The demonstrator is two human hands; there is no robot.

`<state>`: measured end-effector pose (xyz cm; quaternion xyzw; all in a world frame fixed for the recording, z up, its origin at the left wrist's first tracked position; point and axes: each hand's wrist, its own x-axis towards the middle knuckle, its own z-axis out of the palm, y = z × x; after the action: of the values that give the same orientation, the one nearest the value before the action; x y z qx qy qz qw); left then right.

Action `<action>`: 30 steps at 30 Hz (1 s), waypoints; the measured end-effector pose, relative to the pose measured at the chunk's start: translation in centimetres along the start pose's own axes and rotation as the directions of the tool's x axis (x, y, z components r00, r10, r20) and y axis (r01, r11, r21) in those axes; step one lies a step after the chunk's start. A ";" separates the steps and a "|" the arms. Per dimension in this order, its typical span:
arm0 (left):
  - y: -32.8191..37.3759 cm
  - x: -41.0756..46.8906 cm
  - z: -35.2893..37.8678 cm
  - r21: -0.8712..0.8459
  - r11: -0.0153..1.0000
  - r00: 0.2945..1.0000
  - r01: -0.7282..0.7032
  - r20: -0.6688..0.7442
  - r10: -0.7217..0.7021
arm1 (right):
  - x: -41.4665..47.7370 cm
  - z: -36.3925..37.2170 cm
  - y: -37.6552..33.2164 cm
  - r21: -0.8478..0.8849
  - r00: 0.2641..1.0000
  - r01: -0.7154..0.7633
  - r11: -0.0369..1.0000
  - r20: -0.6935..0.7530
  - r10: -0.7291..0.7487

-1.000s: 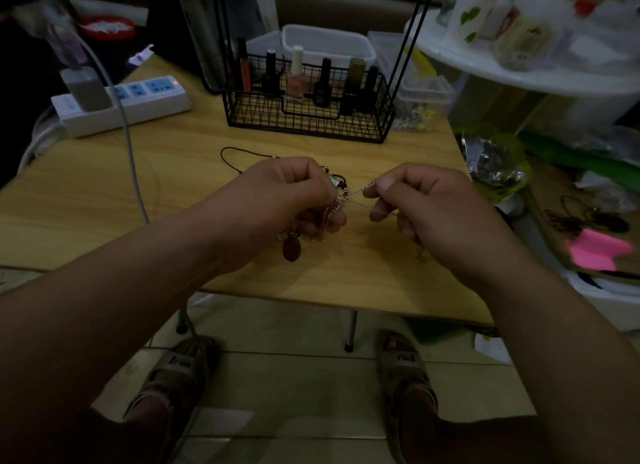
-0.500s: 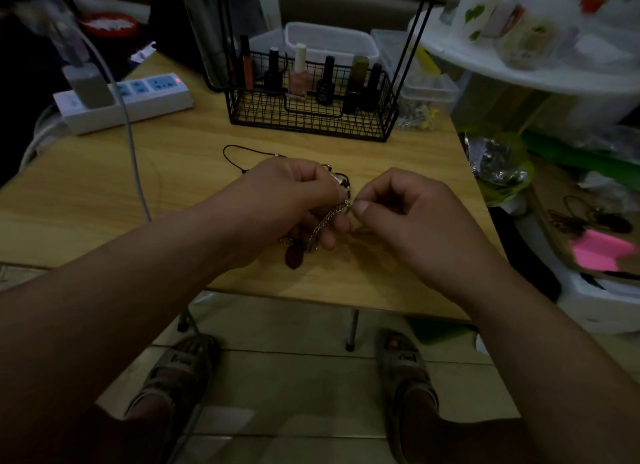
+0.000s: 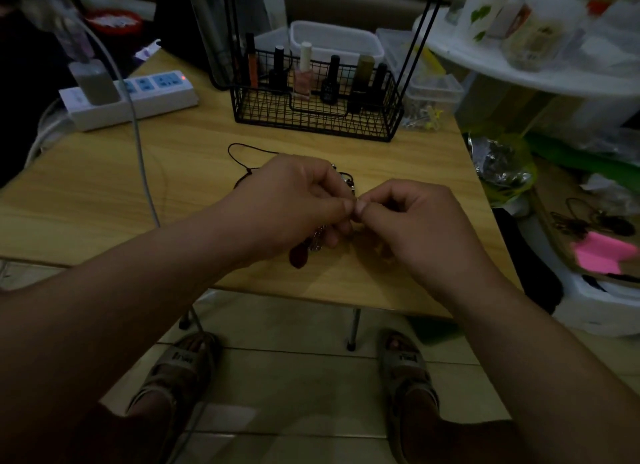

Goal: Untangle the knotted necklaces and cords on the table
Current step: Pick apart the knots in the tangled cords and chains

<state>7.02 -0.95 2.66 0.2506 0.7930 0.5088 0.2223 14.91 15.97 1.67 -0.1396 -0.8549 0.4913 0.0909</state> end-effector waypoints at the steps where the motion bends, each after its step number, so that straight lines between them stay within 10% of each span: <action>1: 0.0 -0.1 0.0 0.011 1.000 1.000 -0.010 -0.006 0.010 | 0.0 -0.1 -0.1 0.059 0.999 -0.032 0.998 -0.001 0.032; 9: -0.2 0.0 0.2 0.076 0.997 1.000 -0.001 -0.010 0.002 | 0.2 -0.2 -0.2 0.275 0.988 -0.145 0.951 -0.006 0.152; 21: -0.7 0.1 -0.1 0.073 0.993 0.991 -0.092 -0.092 0.098 | -0.2 0.0 -0.3 0.007 0.998 -0.050 0.999 -0.030 0.050; 30: -0.7 0.2 0.3 0.074 0.991 0.993 -0.116 0.020 0.115 | 0.3 -0.6 -0.6 0.451 0.981 -0.192 0.872 0.111 0.158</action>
<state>6.88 -0.89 1.88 0.3082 0.7939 0.4888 0.1892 14.73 16.20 2.51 -0.1733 -0.7011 0.6902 0.0461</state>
